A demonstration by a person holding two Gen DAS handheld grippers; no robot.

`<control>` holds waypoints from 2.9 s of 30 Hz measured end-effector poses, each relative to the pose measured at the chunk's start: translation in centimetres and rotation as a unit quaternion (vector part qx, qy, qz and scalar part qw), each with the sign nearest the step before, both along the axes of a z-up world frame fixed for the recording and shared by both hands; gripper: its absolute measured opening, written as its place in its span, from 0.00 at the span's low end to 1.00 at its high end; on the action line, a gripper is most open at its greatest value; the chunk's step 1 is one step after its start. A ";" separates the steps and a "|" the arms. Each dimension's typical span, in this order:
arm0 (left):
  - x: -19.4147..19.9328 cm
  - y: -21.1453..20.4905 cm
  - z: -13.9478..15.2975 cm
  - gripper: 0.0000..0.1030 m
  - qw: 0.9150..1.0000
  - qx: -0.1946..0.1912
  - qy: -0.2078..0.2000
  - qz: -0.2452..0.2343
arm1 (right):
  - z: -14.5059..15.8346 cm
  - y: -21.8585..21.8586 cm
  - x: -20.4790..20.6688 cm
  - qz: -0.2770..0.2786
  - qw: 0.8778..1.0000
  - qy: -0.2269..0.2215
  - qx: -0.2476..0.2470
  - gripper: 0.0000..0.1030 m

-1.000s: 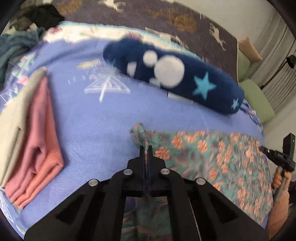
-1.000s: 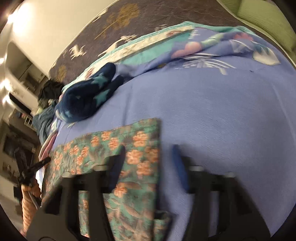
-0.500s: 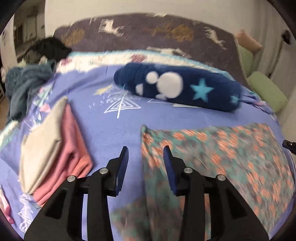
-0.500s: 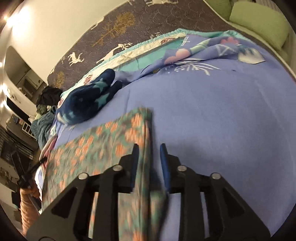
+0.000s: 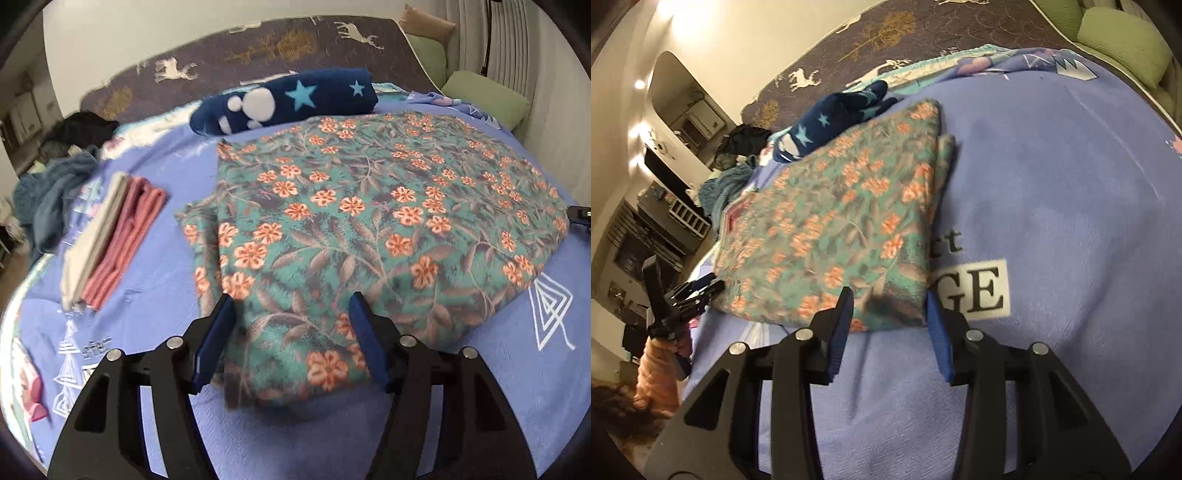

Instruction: Fold small clothes

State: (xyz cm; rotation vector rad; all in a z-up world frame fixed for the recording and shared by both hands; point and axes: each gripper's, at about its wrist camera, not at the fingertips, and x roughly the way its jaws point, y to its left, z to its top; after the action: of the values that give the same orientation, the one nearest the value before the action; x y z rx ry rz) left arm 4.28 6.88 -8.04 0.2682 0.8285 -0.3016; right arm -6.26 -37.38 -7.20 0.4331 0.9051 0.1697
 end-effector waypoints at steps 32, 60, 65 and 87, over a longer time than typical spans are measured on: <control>-3.1 9.1 1.9 0.06 0.941 -0.310 0.081 0.113 | 2.3 -1.7 -2.1 -0.121 0.989 -0.004 0.082 0.09; -9.1 -30.1 2.7 0.57 0.940 -0.007 -0.004 -0.341 | 0.3 -6.9 11.0 -0.003 0.995 0.042 0.093 0.47; -8.7 -33.0 0.8 0.56 0.939 0.009 0.011 -0.345 | -0.9 -6.7 13.9 0.041 0.994 0.043 0.093 0.48; -5.6 -30.0 1.0 0.27 0.952 -0.082 0.071 -0.286 | -1.1 -6.4 14.1 0.076 0.993 0.025 0.083 0.42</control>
State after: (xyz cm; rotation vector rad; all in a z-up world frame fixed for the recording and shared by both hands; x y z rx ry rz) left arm -1.35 -23.09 -7.06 0.3308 0.8498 -0.9381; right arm 7.81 -43.79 -8.29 0.5256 0.9781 0.3767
